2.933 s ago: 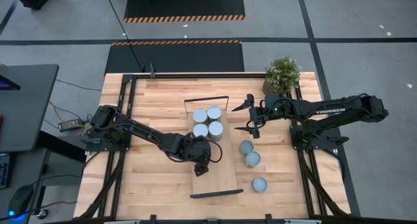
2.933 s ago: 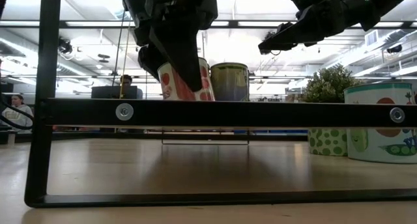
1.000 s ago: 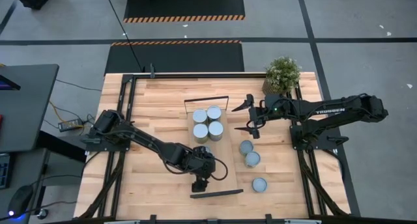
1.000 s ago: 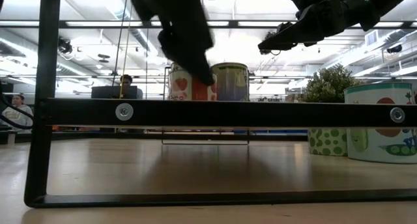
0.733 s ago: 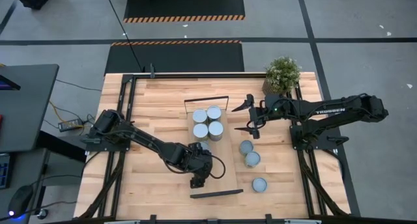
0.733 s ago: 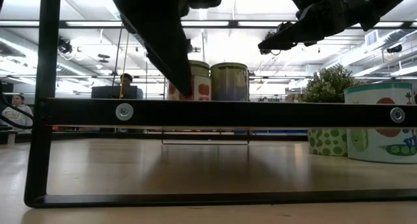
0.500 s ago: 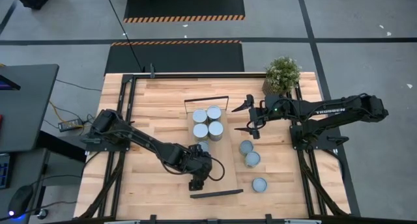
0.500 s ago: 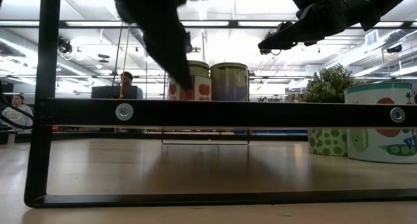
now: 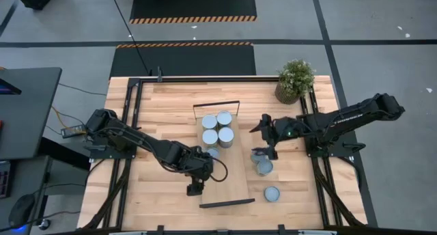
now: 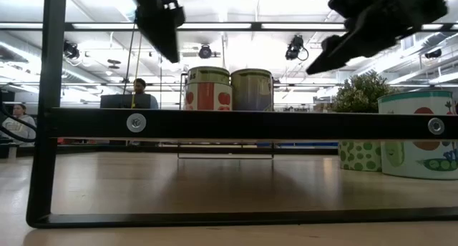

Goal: Pick and place cans onto a shelf
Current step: Put the canned green peas on the shelf

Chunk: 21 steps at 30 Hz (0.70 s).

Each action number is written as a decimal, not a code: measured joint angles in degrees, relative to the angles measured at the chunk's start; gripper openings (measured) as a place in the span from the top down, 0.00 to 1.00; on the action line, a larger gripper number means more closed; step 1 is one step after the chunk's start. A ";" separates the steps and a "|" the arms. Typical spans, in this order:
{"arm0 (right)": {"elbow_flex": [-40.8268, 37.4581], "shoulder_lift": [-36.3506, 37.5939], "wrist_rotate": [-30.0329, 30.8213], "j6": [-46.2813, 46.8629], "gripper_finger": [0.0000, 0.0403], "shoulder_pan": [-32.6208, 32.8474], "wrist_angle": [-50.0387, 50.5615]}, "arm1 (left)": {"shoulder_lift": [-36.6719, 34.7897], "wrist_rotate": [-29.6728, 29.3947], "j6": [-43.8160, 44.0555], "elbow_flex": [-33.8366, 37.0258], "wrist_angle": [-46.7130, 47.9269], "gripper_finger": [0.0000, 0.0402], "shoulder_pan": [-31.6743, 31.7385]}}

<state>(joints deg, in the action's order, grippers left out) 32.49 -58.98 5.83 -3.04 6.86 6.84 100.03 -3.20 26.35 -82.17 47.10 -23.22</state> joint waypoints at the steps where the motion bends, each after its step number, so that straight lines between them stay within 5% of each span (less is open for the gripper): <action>1: 0.00 0.00 1.86 1.21 0.09 1.55 0.72 | -0.15 0.03 0.00 0.00 1.54 0.02 -0.01; 8: 0.00 0.11 11.30 2.59 0.09 7.66 4.81 | -0.16 -0.08 -3.74 0.02 5.40 0.02 -0.48; 21: 0.00 0.90 9.65 8.09 0.09 6.01 14.76 | -0.18 -4.53 -8.07 0.07 7.98 0.02 -1.92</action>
<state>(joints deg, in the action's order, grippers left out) 32.49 -58.08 15.49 5.04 12.86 21.60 99.86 -7.72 18.28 -82.11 55.08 -25.15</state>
